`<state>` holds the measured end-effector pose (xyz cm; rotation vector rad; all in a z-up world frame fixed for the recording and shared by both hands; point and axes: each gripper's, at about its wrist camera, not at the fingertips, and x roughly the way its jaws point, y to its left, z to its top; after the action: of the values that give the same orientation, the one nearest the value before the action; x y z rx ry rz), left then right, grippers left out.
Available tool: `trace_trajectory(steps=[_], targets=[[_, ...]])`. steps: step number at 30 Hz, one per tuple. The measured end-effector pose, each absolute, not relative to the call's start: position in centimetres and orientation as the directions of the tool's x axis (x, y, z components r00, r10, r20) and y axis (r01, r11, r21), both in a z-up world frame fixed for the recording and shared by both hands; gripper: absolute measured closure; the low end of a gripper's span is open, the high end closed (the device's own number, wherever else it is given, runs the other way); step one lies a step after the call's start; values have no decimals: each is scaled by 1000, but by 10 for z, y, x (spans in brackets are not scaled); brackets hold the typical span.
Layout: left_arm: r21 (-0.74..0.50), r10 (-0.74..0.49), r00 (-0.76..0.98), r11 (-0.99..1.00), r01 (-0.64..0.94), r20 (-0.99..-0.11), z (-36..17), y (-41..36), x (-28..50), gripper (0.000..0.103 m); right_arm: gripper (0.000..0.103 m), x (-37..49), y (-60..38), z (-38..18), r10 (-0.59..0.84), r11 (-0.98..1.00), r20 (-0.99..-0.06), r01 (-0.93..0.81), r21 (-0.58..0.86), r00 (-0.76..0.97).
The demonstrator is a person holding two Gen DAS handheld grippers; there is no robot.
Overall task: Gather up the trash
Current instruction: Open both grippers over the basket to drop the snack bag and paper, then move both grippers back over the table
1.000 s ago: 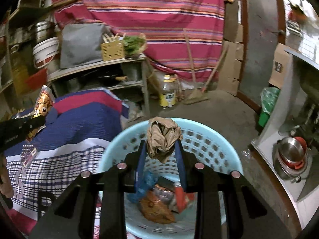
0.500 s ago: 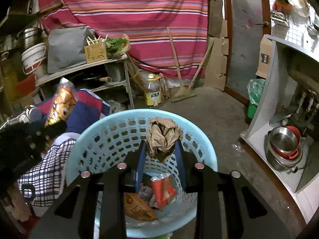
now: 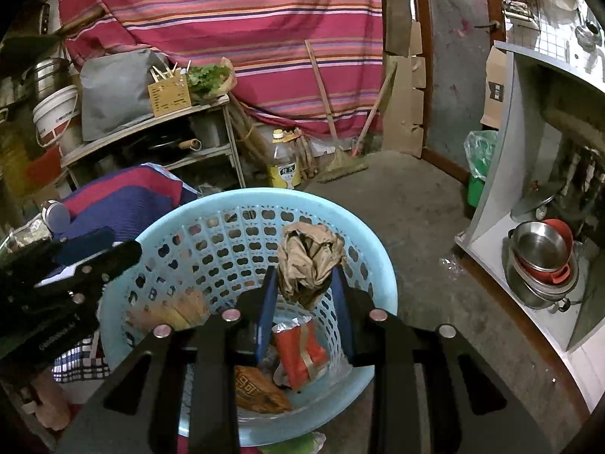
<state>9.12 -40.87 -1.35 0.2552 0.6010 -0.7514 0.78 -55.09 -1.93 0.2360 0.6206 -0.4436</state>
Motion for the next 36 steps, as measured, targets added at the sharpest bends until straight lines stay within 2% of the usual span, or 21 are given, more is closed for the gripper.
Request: trace_trajectory(steps=[3, 8, 11, 14, 16, 17, 18, 26, 36], targets=[[5, -547, 593, 733, 680, -591, -12, -401, 97, 50, 73, 10, -548, -21, -325, 883, -611, 463, 78, 722], [15, -501, 646, 784, 621, -576, -6, -378, 107, 28, 73, 17, -542, -24, -310, 890, -617, 449, 79, 723], [5, -471, 668, 815, 579, -577, -5, -360, 115, 21, 73, 23, -536, -24, -298, 893, -616, 441, 89, 729], [-3, -449, 683, 837, 547, -576, -3, -346, 121, 15, 67, 30, -533, -24, -288, 893, -616, 438, 104, 733], [10, -417, 706, 858, 514, -572, 0, -336, 124, 13, 50, 34, -532, -25, -275, 891, -619, 437, 124, 736], [16, -408, 715, 863, 505, -568, 1, -333, 125, 13, 34, 36, -531, -26, -281, 888, -620, 444, 122, 733], [20, -403, 719, 865, 501, -566, 3, -329, 126, 13, 28, 38, -529, -27, -294, 884, -621, 454, 112, 727], [15, -375, 751, 890, 455, -543, 16, -293, 134, 7, 18, 49, -514, -26, -334, 879, -617, 472, 70, 713], [35, -331, 783, 912, 408, -526, 26, -248, 146, 6, 14, 71, -459, 2, -325, 913, -548, 407, 32, 771]])
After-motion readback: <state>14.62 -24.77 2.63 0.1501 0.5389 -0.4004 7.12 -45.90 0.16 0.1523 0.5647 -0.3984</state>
